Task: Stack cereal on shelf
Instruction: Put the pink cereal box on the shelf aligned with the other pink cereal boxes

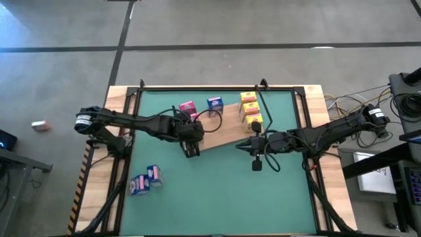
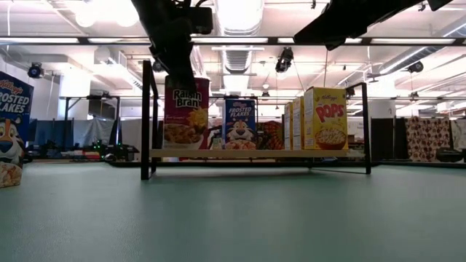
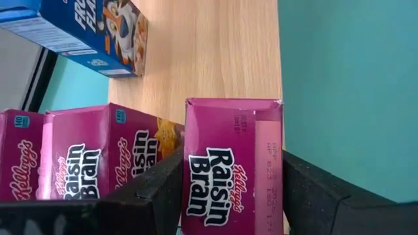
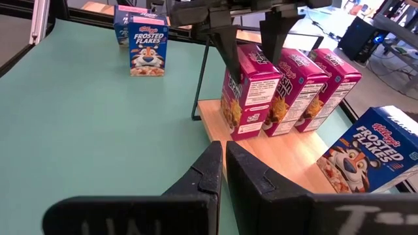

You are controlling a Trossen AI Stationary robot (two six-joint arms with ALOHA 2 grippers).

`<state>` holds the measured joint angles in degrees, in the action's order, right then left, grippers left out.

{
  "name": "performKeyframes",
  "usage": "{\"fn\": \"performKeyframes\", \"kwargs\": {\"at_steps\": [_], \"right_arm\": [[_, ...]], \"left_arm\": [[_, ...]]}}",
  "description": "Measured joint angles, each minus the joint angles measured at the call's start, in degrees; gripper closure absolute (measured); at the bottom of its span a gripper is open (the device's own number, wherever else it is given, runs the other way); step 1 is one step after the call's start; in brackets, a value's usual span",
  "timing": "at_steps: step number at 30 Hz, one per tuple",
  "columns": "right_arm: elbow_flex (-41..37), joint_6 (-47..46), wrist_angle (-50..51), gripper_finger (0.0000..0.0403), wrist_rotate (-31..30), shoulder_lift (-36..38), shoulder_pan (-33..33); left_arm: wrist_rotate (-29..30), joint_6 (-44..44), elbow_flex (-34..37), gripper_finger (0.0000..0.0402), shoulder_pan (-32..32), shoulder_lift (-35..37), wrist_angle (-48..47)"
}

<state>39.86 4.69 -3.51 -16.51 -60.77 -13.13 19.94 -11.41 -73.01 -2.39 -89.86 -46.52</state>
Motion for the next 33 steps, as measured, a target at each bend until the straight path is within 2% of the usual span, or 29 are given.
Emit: {"fn": "performKeyframes", "kwargs": {"at_steps": [11,29,33], "right_arm": [[0.00,0.00,0.03,0.0390,0.00,0.00,0.01],[0.00,0.00,0.18,0.0390,0.00,-0.02,0.00],[0.00,0.02,0.20,0.0390,-0.01,-0.02,0.02]], "left_arm": [[-1.50,-10.08,0.00,0.0203,0.96,0.00,0.00],[-2.91,-7.27,0.00,0.0209,1.27,-0.04,0.87],[-0.31,-4.85,0.02,0.0213,1.33,-0.04,-0.64]]}}
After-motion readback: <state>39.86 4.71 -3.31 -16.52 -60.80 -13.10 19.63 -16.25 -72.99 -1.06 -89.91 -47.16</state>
